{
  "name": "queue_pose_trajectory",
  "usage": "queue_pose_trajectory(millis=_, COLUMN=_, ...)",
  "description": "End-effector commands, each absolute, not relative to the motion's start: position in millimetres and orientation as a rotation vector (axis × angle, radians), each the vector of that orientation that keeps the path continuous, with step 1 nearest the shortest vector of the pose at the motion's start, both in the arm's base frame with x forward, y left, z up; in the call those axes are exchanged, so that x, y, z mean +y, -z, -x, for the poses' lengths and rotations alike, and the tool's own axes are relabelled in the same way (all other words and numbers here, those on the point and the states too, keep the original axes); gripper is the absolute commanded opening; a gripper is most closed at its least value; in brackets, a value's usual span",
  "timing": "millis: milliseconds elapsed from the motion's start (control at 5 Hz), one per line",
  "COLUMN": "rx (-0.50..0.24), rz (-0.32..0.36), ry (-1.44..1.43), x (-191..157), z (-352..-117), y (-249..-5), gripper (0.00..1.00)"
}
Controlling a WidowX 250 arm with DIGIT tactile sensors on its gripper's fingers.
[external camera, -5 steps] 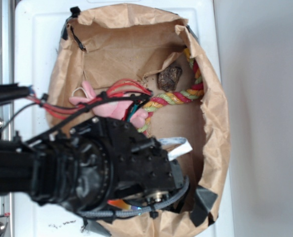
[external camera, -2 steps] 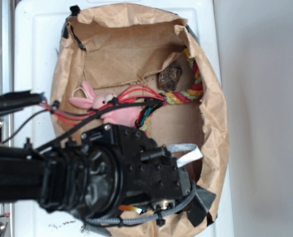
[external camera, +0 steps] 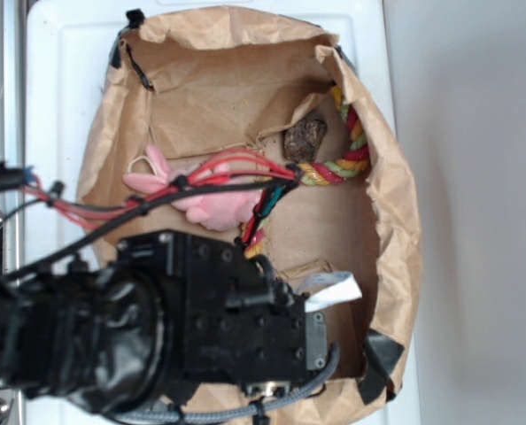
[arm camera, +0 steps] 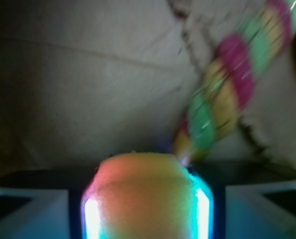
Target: Grab the green sponge.
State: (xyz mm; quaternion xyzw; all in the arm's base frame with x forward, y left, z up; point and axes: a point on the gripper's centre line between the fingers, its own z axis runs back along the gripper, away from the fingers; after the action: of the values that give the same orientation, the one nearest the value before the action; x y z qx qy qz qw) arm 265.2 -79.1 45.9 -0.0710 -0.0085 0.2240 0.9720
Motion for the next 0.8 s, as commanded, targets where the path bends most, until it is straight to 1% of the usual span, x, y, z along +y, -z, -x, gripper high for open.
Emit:
queue_pose_trajectory(millis=0, rx=-0.131, rz=0.065, ry=-0.318, x=-43.5, z=-275.5, y=-101.3, gripper=0.00)
queue_pose_trajectory(millis=200, rx=-0.153, rz=0.013, ry=-0.314, x=-27.6, z=-272.7, y=-117.4, gripper=0.00)
queue_pose_trajectory(millis=400, rx=-0.227, rz=-0.026, ry=-0.337, x=-9.7, z=-279.4, y=-121.2, gripper=0.00)
queue_pose_trajectory(millis=600, rx=-0.248, rz=-0.018, ry=-0.300, x=8.9, z=-302.9, y=-121.8, gripper=0.00)
